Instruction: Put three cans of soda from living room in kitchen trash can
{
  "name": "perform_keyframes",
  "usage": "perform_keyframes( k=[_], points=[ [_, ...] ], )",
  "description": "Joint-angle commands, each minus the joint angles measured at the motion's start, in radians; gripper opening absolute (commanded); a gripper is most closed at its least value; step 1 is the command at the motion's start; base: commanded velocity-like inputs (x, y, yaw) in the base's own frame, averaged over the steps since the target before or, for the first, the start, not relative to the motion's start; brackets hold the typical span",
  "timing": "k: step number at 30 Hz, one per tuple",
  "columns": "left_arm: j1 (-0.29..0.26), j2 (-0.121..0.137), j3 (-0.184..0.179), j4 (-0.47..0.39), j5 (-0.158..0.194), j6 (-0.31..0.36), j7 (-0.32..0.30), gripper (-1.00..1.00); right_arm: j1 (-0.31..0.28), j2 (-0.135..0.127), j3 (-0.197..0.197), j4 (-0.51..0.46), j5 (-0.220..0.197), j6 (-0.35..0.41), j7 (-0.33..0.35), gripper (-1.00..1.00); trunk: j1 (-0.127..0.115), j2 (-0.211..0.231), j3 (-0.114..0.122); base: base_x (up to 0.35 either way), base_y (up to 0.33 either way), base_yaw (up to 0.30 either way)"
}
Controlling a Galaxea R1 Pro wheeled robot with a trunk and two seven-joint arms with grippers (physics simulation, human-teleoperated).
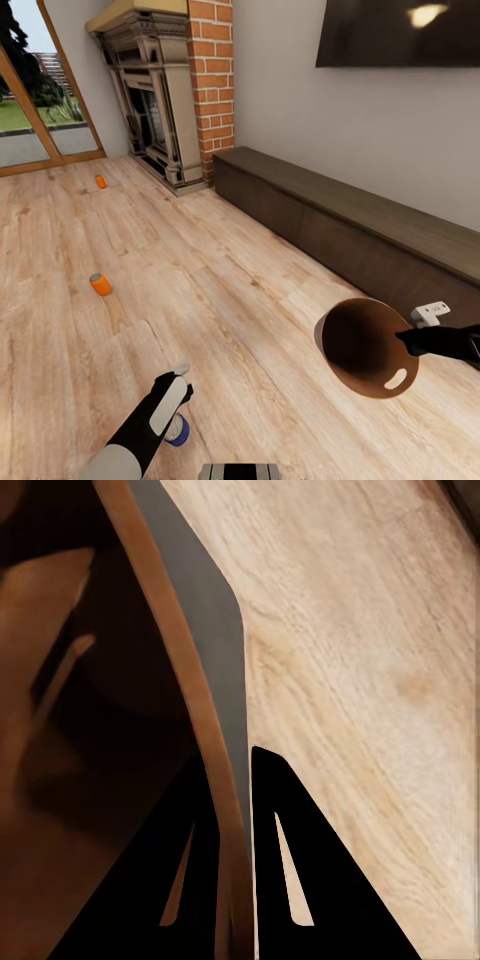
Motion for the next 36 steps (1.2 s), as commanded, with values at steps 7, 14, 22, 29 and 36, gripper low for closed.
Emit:
perform_keyframes(
  k=[7,14,22,29,36],
  points=[
    [0.001,0.008,0.002,0.014,0.000,-0.003,-0.029,1.00,-0.001,0.001,-0.001,-0.002,-0.021,0.006,0.011,-1.00,0.003,-0.002,-0.027,0.000,0.000,0.000],
    [0.001,0.009,0.001,0.036,-0.001,-0.004,-0.046,1.00,-0.001,0.003,-0.002,-0.003,-0.021,0.006,0.037,-1.00,0.006,-0.003,-0.054,0.000,0.000,0.000],
    [0.001,0.009,0.001,0.040,-0.002,-0.004,-0.048,1.00,-0.001,0.003,-0.002,-0.003,-0.021,0.006,0.040,-1.00,0.010,-0.005,-0.085,0.000,0.000,0.000],
    [-0.070,0.045,0.002,0.041,0.002,0.010,-0.071,1.00,-0.001,0.004,-0.001,-0.008,-0.021,0.006,0.041,-1.00,0.013,-0.007,-0.112,0.000,0.000,0.000],
    [-0.107,0.051,0.000,0.041,0.000,0.016,-0.097,1.00,-0.001,0.003,-0.002,-0.010,-0.020,0.006,0.041,-1.00,0.016,-0.009,-0.139,0.000,0.000,0.000]
  ],
)
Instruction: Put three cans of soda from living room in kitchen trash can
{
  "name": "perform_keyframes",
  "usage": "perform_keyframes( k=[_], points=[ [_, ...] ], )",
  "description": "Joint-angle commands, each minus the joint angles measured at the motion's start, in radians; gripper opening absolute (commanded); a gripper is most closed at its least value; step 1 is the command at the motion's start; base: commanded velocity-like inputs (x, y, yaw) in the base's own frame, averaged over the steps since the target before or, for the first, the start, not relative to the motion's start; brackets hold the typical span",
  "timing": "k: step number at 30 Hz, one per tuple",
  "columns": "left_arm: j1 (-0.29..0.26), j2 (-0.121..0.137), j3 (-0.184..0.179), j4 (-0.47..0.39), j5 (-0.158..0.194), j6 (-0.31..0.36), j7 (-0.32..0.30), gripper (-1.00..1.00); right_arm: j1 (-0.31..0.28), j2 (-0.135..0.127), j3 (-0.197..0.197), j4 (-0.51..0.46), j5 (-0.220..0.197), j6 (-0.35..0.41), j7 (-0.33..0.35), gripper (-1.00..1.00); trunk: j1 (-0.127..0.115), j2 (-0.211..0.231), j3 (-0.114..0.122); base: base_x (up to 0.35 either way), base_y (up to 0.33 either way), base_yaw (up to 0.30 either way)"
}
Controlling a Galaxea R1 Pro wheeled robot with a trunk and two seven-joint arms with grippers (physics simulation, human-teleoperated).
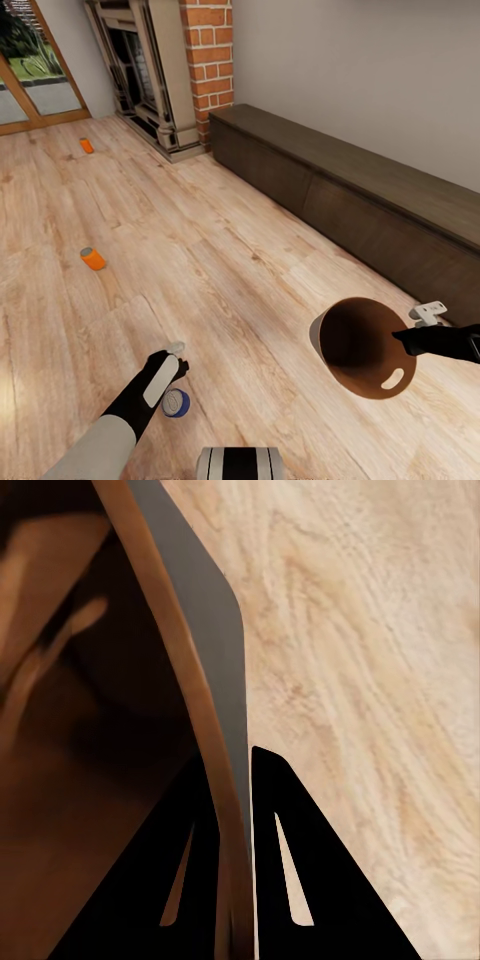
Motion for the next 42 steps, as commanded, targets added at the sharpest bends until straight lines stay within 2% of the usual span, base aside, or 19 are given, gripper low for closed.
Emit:
perform_keyframes(
  k=[1,16,27,39,42],
  points=[
    [-0.001,0.000,0.000,0.000,0.000,0.000,0.000,1.00,-0.001,0.000,0.000,0.000,-0.017,0.006,0.004,-1.00,0.000,0.000,-0.004,0.000,0.000,0.000],
    [0.020,0.002,-0.001,0.022,0.000,-0.011,-0.002,1.00,-0.001,-0.001,-0.001,0.000,-0.018,0.006,0.004,-1.00,0.007,-0.004,-0.062,0.000,0.000,0.000],
    [0.020,-0.010,-0.004,0.024,0.002,-0.011,-0.010,1.00,-0.001,-0.003,-0.001,-0.001,-0.018,0.006,0.005,-1.00,0.007,-0.004,-0.062,0.000,0.000,0.000],
    [0.020,-0.011,-0.004,0.024,0.003,-0.010,-0.026,1.00,-0.001,-0.003,-0.001,-0.001,-0.018,0.006,0.005,-1.00,0.012,-0.007,-0.108,0.000,0.000,0.000],
    [0.020,-0.011,-0.004,0.024,0.002,-0.015,-0.026,1.00,-0.001,-0.004,-0.001,-0.001,-0.018,0.006,0.005,-1.00,0.012,-0.007,-0.108,0.000,0.000,0.000]
  ],
)
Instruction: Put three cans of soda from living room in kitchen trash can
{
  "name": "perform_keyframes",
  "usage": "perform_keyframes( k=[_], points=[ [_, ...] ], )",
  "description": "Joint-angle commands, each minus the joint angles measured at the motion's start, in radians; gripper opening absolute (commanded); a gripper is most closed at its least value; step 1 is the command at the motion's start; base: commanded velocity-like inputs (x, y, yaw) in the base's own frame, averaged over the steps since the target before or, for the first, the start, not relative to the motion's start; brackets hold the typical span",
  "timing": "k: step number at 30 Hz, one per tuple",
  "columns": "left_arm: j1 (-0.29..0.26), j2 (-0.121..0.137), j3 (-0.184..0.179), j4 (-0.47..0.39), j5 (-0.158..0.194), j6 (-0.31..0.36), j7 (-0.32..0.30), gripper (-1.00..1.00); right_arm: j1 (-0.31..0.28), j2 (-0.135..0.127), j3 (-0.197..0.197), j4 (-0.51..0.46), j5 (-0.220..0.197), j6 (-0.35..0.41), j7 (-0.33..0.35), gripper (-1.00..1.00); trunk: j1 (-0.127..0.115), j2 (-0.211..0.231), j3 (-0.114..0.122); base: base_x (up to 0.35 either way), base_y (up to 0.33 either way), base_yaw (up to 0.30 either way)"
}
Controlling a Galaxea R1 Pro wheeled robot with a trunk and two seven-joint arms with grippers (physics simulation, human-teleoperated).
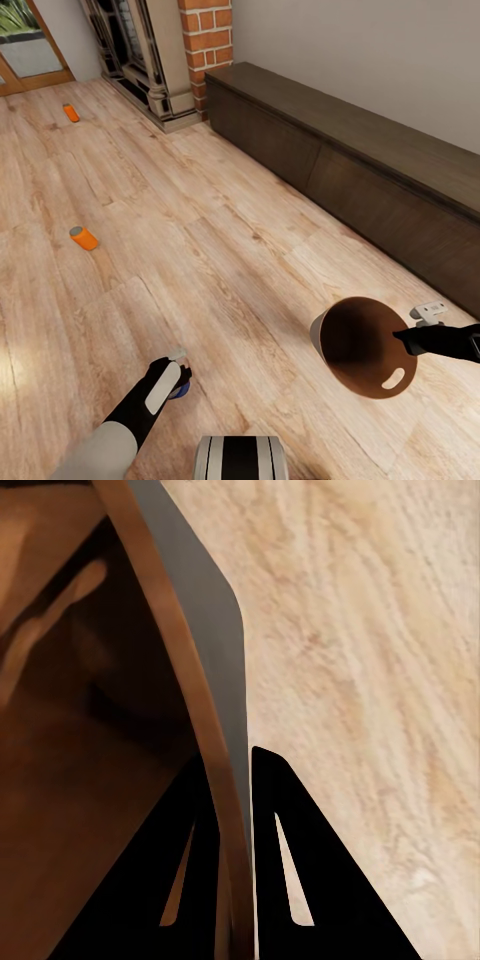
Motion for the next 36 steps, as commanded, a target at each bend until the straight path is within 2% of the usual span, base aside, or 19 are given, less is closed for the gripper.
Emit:
perform_keyframes(
  k=[1,8,9,13,21,34,36],
  points=[
    [0.000,0.000,0.000,0.000,0.000,-0.002,0.000,1.00,0.000,0.000,0.000,0.000,-0.019,0.007,0.005,-1.00,0.000,0.000,0.000,0.000,0.000,0.000],
    [0.000,0.000,-0.005,0.000,-0.002,-0.013,-0.002,1.00,0.000,0.000,0.000,0.000,-0.019,0.007,0.005,-1.00,0.000,0.000,0.000,0.000,0.000,0.000],
    [0.000,0.001,-0.017,0.000,-0.002,-0.021,-0.003,-1.00,0.000,0.000,0.000,0.000,-0.019,0.007,0.005,-1.00,0.000,0.000,0.000,0.000,0.000,0.000],
    [0.000,0.004,-0.041,0.000,0.004,-0.037,-0.007,-1.00,0.000,0.000,-0.001,0.000,-0.018,0.007,0.005,-1.00,0.000,0.000,0.000,0.000,0.000,0.000],
    [0.000,0.006,-0.039,0.009,0.007,-0.036,-0.037,-1.00,0.000,0.001,-0.001,0.001,-0.018,0.007,0.005,-1.00,0.000,0.000,0.000,0.000,0.000,0.000],
    [0.002,0.000,-0.039,-0.005,0.012,-0.030,-0.032,-1.00,0.000,0.004,0.002,0.001,-0.018,0.007,0.005,-1.00,0.000,0.000,0.000,0.000,0.000,0.000],
    [0.005,0.000,-0.041,-0.029,0.012,-0.026,-0.031,-1.00,0.000,0.004,0.003,0.001,-0.018,0.007,0.005,-1.00,0.000,0.000,0.000,0.000,0.000,0.000]
  ],
)
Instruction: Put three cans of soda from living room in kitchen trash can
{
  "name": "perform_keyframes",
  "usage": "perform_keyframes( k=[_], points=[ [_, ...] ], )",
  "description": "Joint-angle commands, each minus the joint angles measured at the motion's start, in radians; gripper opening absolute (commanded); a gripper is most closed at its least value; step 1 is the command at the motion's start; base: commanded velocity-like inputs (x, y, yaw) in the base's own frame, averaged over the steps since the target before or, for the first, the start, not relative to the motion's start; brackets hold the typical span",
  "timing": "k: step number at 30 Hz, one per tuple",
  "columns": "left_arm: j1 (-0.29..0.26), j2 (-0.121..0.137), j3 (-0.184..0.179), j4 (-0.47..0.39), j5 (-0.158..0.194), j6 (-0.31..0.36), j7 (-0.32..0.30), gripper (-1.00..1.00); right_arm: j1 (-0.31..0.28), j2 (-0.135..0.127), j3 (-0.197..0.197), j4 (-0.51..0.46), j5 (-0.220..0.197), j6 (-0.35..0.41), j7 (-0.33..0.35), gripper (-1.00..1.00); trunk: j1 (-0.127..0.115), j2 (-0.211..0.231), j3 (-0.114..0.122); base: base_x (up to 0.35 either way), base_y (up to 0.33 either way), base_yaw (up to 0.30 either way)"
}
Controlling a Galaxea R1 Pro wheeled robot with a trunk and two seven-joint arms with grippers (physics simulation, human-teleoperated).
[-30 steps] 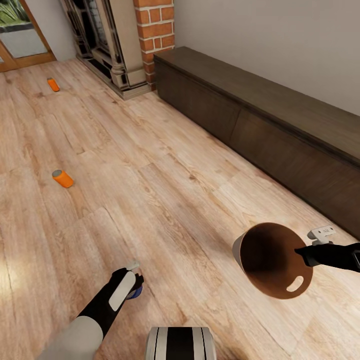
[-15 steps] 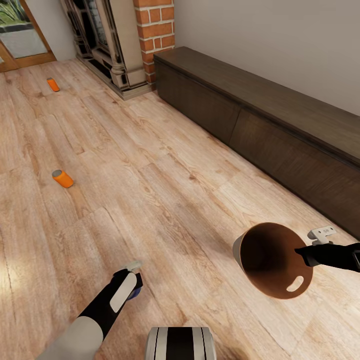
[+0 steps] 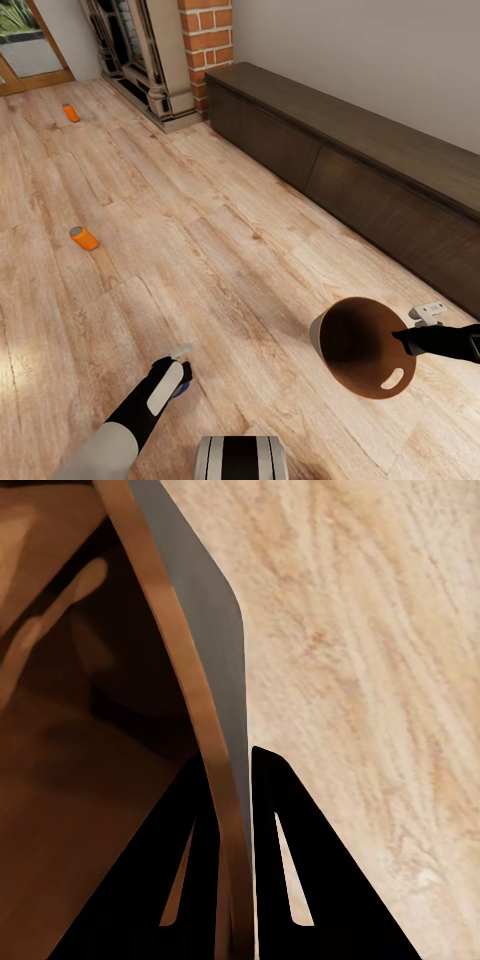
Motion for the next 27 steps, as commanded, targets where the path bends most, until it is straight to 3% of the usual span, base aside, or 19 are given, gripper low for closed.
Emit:
perform_keyframes(
  k=[1,7,10,12,13,15,17,19,20,22,27],
  points=[
    [0.019,0.000,0.000,-0.049,0.000,0.004,0.002,-1.00,0.000,0.001,0.000,0.000,-0.017,0.007,0.005,-1.00,0.000,0.000,0.000,0.000,0.000,0.000],
    [0.100,0.001,-0.004,-0.264,-0.004,0.064,0.009,-1.00,0.000,0.002,0.002,0.000,-0.016,0.007,0.005,-1.00,0.000,0.000,0.000,0.000,0.000,0.000],
    [0.135,-0.002,-0.016,-0.403,-0.004,0.102,0.028,-1.00,0.000,0.002,0.004,0.001,-0.009,0.007,0.003,-1.00,-0.001,0.001,0.012,0.000,0.000,0.000],
    [0.162,-0.023,-0.051,-0.601,0.000,0.185,0.061,-1.00,-0.002,0.009,0.007,0.014,-0.005,0.007,-0.006,-1.00,-0.002,0.001,0.019,0.000,0.000,0.000],
    [0.170,-0.048,-0.074,-0.719,0.009,0.249,0.091,-1.00,-0.005,0.027,0.008,0.034,-0.002,0.007,-0.022,-1.00,-0.003,0.001,0.023,0.000,0.000,0.000],
    [0.164,-0.076,-0.097,-0.782,0.026,0.288,0.109,-1.00,-0.009,0.051,0.008,0.047,-0.001,0.007,-0.052,-1.00,-0.004,0.002,0.031,0.000,0.000,0.000],
    [0.133,-0.092,-0.130,-0.815,0.061,0.308,0.119,-1.00,-0.013,0.082,0.008,0.058,-0.001,0.007,-0.094,-1.00,-0.005,0.002,0.039,0.000,0.000,0.000],
    [0.072,-0.102,-0.168,-0.835,0.143,0.320,0.136,-1.00,-0.023,0.131,0.007,0.082,0.000,0.007,-0.140,-1.00,-0.005,0.003,0.046,0.000,0.000,0.000],
    [0.054,-0.103,-0.174,-0.838,0.165,0.322,0.144,-1.00,-0.028,0.140,0.006,0.088,0.000,0.007,-0.147,-1.00,-0.006,0.003,0.050,0.000,0.000,0.000],
    [-0.019,-0.103,-0.211,-0.845,0.256,0.327,0.184,-1.00,-0.053,0.169,0.005,0.124,0.000,0.007,-0.168,-1.00,-0.007,0.003,0.058,0.000,0.000,0.000],
    [-0.060,-0.103,-0.253,-0.849,0.351,0.363,0.205,-1.00,-0.091,0.191,0.008,0.211,0.001,0.007,-0.222,-1.00,-0.009,0.005,0.077,0.000,0.000,0.000]
  ],
)
